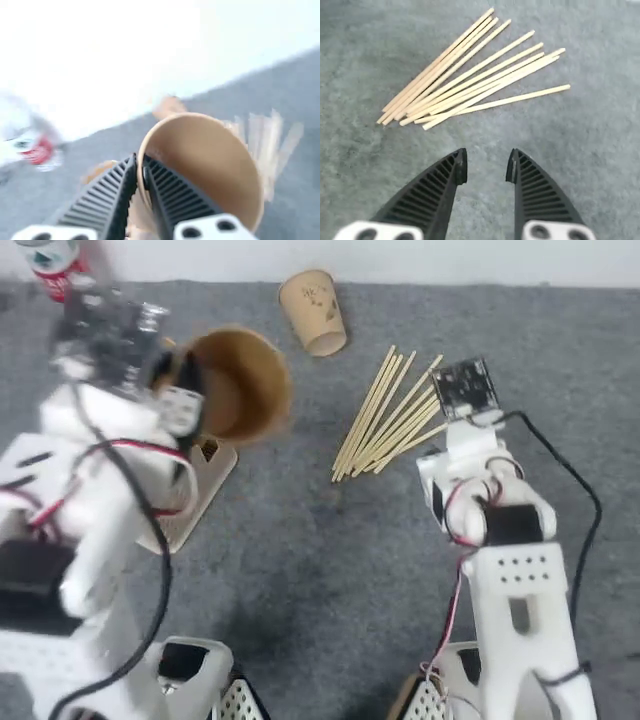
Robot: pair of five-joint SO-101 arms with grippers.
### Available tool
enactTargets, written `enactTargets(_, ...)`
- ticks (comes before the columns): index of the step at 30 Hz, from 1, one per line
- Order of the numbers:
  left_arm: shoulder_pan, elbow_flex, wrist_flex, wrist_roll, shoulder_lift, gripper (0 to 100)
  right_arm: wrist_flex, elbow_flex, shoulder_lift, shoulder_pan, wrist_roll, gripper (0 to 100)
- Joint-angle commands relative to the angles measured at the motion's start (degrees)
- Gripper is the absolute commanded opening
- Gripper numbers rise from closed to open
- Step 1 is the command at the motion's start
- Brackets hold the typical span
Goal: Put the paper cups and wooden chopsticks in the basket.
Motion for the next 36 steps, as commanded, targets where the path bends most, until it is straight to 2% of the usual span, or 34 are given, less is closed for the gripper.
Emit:
enactTargets(1, -7.91, -1.89, -6.86, -0.44, 3.87, 1, 2.59, -10.2, 9.01, -0.84, -0.88, 14.3)
enactTargets(7, -11.78, -1.89, -16.09, -0.09, 11.78, 1, 5.05, -29.71, 31.43, -0.92, -5.8, 14.3)
enactTargets(14, -11.78, -1.98, -20.31, 0.18, 17.41, 1, 20.97, -67.78, 66.77, -1.63, -15.47, 14.4)
enactTargets(21, -13.36, -1.98, -23.65, 6.07, 25.14, 1, 35.82, -106.02, 95.43, -1.27, -23.47, 14.4)
enactTargets(26, -13.36, -1.98, -24.88, 6.33, 29.27, 1, 40.92, -128.97, 110.46, -1.36, -24.53, 14.4)
enactTargets(29, -13.36, -1.89, -23.74, 6.51, 30.07, 1, 41.36, -136.09, 117.14, -1.63, -24.53, 14.4)
enactTargets(36, -13.45, -1.98, -15.74, 8.79, 26.37, 1, 38.81, -133.98, 119.69, -0.84, -24.35, 14.2)
